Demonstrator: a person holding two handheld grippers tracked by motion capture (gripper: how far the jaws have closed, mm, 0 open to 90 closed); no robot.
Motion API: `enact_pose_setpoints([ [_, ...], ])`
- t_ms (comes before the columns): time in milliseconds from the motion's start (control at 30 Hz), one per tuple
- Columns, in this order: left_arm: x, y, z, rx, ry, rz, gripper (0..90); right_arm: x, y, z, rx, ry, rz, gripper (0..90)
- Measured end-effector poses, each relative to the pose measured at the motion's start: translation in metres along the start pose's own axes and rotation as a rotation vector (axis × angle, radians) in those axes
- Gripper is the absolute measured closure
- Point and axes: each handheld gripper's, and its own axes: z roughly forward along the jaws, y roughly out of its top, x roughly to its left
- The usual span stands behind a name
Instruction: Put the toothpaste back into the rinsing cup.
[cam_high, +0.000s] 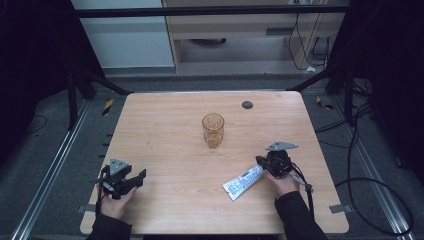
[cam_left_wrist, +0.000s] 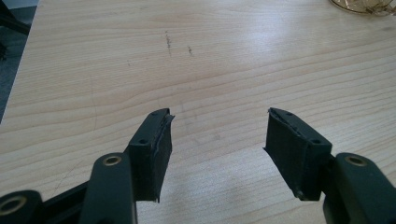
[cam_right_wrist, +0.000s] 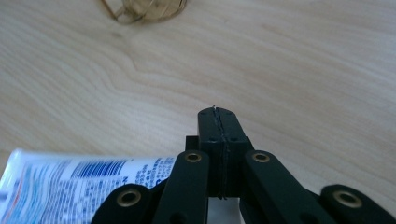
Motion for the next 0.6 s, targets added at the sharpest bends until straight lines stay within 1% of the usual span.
enact_pose_setpoints([
  [67, 0.0, 0.0, 0.0, -0.001, 0.001, 0.0, 40.1, 0.004, -0.003, -0.001, 0.027, -0.003, -0.026, 90.0],
  [100, 0.0, 0.0, 0.0, -0.001, 0.0, 0.0, 40.1, 0.004, -0.003, -0.001, 0.027, -0.003, -0.026, 90.0],
  [133, 0.0, 0.0, -0.001, -0.003, -0.001, -0.001, 40.2, 0.005, -0.004, -0.003, 0.03, -0.003, -0.037, 90.0],
  [167, 0.0, 0.0, -0.001, -0.003, -0.001, -0.001, 40.1, 0.005, -0.004, -0.003, 0.03, -0.003, -0.037, 90.0],
  [233, 0.0, 0.0, -0.001, -0.002, -0.001, -0.002, 40.2, 0.003, -0.008, -0.009, 0.021, 0.009, -0.021, 90.0],
  [333, 0.001, 0.0, -0.001, -0.004, -0.003, -0.003, 40.2, 0.002, -0.01, -0.013, 0.028, 0.016, -0.01, 90.0],
  [400, 0.001, 0.0, -0.001, -0.005, -0.002, -0.005, 40.1, 0.001, -0.013, -0.015, 0.031, 0.017, -0.013, 90.0],
  [467, 0.001, 0.0, -0.001, -0.003, -0.001, -0.003, 40.1, 0.002, -0.015, -0.02, 0.047, -0.002, -0.03, 90.0],
  [533, 0.0, 0.0, -0.001, -0.003, -0.001, 0.0, 40.1, 0.002, -0.016, -0.022, 0.049, -0.004, -0.034, 90.0],
  [600, 0.0, 0.0, -0.001, -0.004, -0.002, 0.0, 40.1, 0.002, -0.021, -0.029, 0.047, 0.003, -0.026, 90.0],
])
